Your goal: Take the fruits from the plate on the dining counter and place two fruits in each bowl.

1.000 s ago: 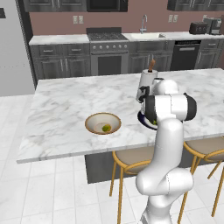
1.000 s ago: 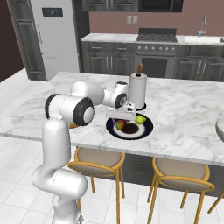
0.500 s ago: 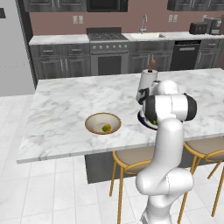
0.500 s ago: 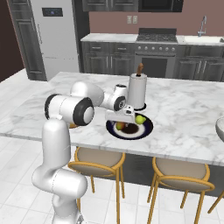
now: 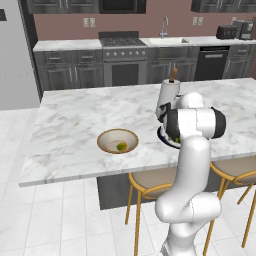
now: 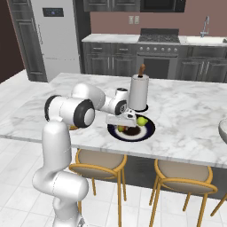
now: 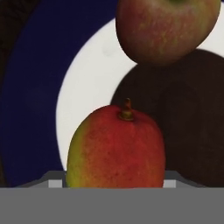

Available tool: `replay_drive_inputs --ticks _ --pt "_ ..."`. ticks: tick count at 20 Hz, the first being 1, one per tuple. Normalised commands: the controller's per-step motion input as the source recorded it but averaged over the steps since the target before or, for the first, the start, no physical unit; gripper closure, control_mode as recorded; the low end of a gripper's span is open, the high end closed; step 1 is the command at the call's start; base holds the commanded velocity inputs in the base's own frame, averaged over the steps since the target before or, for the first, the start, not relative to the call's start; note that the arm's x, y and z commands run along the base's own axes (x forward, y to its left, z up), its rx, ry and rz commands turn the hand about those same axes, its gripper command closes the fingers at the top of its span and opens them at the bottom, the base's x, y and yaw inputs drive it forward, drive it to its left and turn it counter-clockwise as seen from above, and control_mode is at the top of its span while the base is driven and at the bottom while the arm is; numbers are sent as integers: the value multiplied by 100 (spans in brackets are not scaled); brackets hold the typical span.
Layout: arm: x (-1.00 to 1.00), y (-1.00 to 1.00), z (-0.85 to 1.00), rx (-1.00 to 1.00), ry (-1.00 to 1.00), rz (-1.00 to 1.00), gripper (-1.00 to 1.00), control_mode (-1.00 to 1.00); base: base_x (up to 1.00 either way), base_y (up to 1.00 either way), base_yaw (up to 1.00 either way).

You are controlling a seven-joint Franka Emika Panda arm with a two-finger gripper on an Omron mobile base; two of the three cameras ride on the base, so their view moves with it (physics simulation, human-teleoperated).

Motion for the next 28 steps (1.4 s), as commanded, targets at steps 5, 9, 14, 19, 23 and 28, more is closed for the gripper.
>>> replay_drive_inputs --ticks 5,9,14,19,23,28 --pt "12 0 0 0 0 0 100 -100 0 0 0" --pt "-49 0 34 0 0 1 100 -100 0 0 0" --pt "-80 12 59 0 1 1 100 -100 0 0 0" --pt "-65 56 68 0 3 3 100 -100 0 0 0" --pt "-38 82 63 0 7 9 100 -100 0 0 0" --pt "-20 90 43 0 9 10 100 -100 0 0 0"
